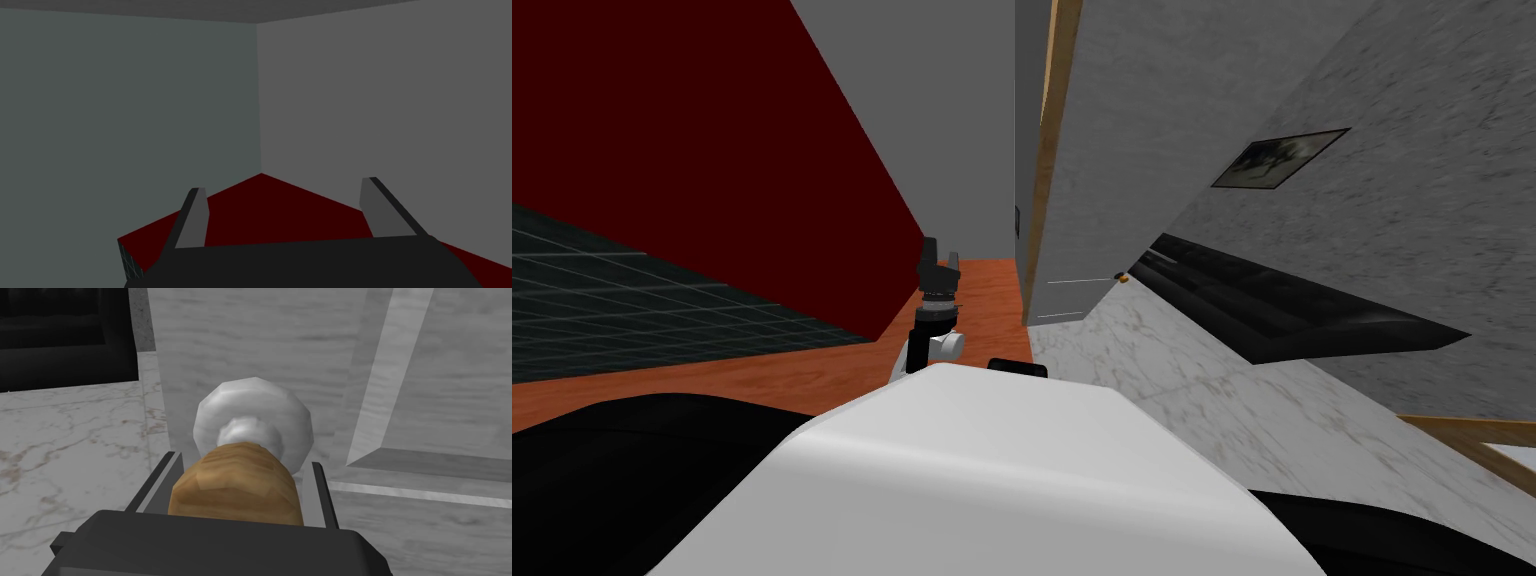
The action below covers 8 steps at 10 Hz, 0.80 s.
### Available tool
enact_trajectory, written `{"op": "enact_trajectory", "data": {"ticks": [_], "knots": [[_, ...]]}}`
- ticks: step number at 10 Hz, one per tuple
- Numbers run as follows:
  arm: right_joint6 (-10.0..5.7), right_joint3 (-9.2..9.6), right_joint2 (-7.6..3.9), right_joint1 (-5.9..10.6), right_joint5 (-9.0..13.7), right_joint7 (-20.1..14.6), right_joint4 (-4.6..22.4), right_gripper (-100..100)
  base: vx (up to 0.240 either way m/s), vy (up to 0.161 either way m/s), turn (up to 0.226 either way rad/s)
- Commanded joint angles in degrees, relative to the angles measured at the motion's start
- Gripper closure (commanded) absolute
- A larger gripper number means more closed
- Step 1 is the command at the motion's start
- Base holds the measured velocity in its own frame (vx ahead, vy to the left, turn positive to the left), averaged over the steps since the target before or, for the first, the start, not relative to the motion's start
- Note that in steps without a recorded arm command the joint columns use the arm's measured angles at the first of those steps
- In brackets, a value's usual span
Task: Push the door open
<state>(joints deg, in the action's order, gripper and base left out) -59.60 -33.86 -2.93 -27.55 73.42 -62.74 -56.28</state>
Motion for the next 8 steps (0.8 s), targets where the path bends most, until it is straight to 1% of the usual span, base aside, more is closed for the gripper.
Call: {"op": "enact_trajectory", "data": {"ticks": [1,3,4,5,8], "knots": [[-0.47,-0.81,0.48,-0.29,0.68,0.16,0.05,100,0.065,-0.162,-0.035],[-0.7,-1.51,1.28,-0.44,1.44,0.21,0.33,100,0.088,-0.181,-0.05],[-0.34,-1.1,1.28,-0.34,1.19,0.36,0.09,100,0.039,-0.078,-0.015],[-0.74,-1.75,0.46,-0.57,1.91,0.29,0.4,100,0.038,-0.112,-0.051],[-1.11,-2.52,-0.37,-0.77,2.94,0.33,0.8,100,0.014,-0.186,-0.036]]}}
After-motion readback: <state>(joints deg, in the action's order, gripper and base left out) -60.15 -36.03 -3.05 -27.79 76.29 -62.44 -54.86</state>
